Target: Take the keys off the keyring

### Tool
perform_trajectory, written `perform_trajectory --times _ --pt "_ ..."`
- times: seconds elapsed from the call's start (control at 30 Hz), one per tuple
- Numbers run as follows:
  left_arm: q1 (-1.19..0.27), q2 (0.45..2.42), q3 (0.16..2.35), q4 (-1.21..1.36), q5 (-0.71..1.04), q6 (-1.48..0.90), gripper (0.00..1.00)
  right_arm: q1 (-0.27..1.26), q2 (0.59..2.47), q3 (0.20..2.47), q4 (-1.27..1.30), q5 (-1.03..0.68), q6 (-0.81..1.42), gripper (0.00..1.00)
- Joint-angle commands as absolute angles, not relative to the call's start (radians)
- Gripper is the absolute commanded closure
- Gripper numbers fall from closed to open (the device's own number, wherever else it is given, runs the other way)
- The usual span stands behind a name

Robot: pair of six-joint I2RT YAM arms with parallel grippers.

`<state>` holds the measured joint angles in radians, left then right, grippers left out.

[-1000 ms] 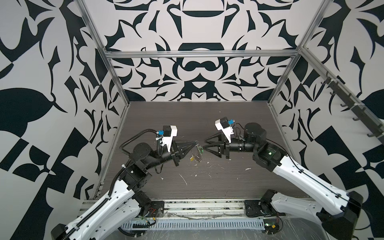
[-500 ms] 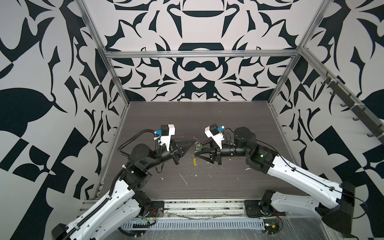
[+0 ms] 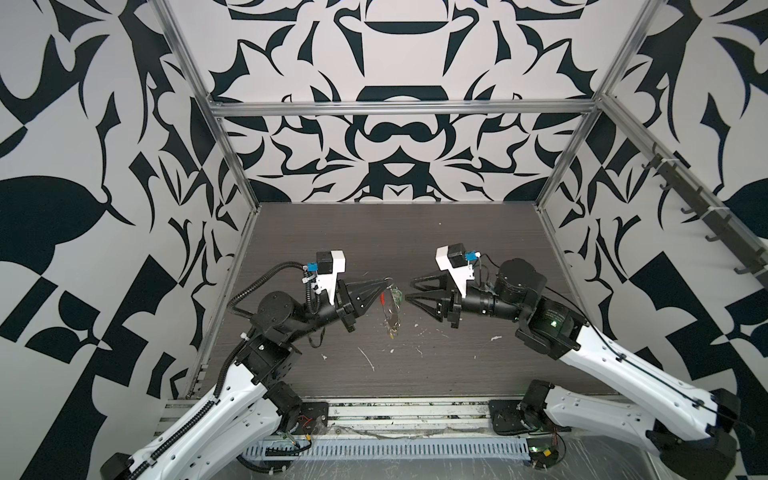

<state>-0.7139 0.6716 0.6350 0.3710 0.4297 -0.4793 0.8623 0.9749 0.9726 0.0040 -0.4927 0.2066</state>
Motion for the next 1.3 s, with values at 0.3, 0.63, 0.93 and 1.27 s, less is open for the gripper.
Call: perform_trajectory --times 0.3,0.63,0.93,1.27 --pt "-0.716 0.680 0.626 0.430 0.442 -0.494 1.00 0.907 1.046 1.022 0.019 -0.480 0.181 0.59" --pt "-0.716 0.685 0.623 0.441 0.445 -0.499 1.00 0.908 1.067 1.052 0.028 -0.474 0.176 0.90" --pt "-0.716 0.668 0.584 0.531 0.381 -0.519 1.00 0.918 1.096 1.048 0.029 -0.505 0.197 1.00" --pt "-0.716 0.704 0.548 0.674 0.378 -0.560 1.00 0.958 1.193 1.063 0.053 -0.585 0.208 1.00"
